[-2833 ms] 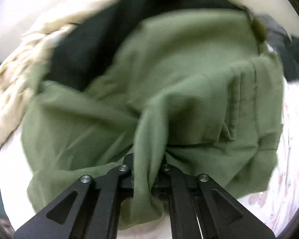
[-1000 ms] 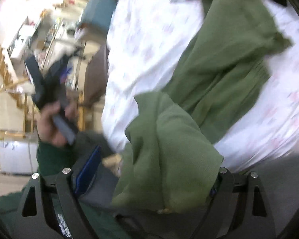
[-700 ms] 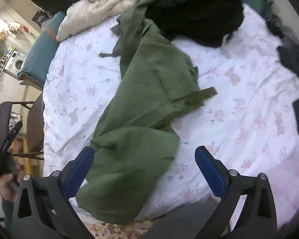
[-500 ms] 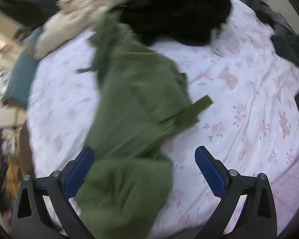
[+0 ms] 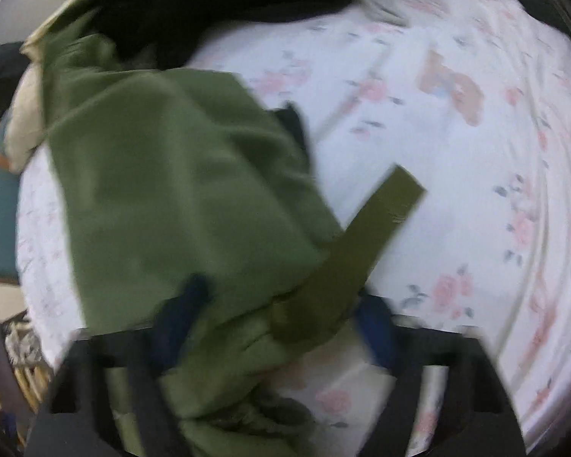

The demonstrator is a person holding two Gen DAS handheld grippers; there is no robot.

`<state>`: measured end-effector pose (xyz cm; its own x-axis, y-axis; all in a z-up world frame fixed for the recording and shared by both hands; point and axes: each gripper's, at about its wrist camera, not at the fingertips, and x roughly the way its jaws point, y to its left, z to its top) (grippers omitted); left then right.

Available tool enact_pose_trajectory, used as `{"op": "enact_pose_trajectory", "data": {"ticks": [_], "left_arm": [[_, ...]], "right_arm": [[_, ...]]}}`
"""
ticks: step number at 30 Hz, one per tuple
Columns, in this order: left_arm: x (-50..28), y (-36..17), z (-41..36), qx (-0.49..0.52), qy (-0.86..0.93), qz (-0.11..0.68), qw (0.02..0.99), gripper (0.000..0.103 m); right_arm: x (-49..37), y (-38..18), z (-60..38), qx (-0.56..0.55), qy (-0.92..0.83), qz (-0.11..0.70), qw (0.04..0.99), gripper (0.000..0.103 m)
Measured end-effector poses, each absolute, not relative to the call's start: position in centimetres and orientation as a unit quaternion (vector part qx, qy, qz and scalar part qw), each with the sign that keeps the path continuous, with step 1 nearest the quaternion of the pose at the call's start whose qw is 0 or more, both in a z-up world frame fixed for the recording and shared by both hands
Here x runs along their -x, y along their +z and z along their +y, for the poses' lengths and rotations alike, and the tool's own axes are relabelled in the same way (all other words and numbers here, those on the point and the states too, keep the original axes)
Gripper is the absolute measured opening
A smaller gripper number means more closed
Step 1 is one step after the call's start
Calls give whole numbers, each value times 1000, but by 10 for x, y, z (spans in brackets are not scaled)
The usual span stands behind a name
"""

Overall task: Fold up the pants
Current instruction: 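Pull the green pants off the pile with the right tool, spreading them on the sheet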

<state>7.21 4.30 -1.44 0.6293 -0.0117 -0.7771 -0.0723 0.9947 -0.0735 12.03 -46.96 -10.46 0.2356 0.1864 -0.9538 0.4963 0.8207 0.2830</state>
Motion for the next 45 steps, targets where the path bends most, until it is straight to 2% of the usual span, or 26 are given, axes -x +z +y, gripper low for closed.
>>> {"op": "enact_pose_trajectory", "data": {"ticks": [1, 6, 10, 19, 22, 25, 26, 28, 30, 31, 32, 34, 40, 45], "left_arm": [[-73, -14, 42, 48, 16, 429, 902, 103], [-67, -4, 44, 51, 18, 414, 909, 103], [-62, 9, 56, 76, 27, 401, 913, 103], [-59, 32, 103, 132, 79, 372, 916, 103], [-62, 34, 125, 160, 104, 370, 909, 103], [-63, 36, 142, 174, 126, 365, 906, 103], [-63, 36, 145, 176, 130, 364, 905, 103], [-63, 37, 150, 175, 136, 364, 905, 103], [-62, 36, 151, 172, 137, 366, 904, 103], [-63, 35, 150, 171, 137, 367, 904, 103], [-64, 34, 149, 170, 136, 369, 904, 103], [-66, 32, 146, 167, 133, 372, 903, 103], [-69, 24, 130, 144, 125, 383, 904, 103], [-70, 15, 115, 125, 116, 396, 902, 103]], "right_arm": [[-122, -96, -462, -269, -94, 605, 743, 13], [-115, -26, -413, -241, -12, 549, 800, 10], [-115, 58, -333, -213, 106, 494, 836, 10], [-181, 172, -150, -136, 298, 424, 844, 9], [-209, 188, -95, -110, 319, 402, 851, 9], [-244, 170, -67, -120, 318, 434, 835, 10], [-260, 155, -59, -121, 311, 459, 823, 14], [-277, 124, -52, -115, 288, 505, 806, 15], [-284, 103, -54, -113, 275, 526, 797, 22], [-283, 91, -61, -112, 270, 535, 793, 34], [-282, 87, -63, -114, 266, 537, 793, 64], [-270, 85, -79, -125, 258, 529, 799, 95], [-239, 76, -135, -110, 240, 516, 815, 95], [-207, 15, -212, -123, 158, 565, 800, 96]]}}
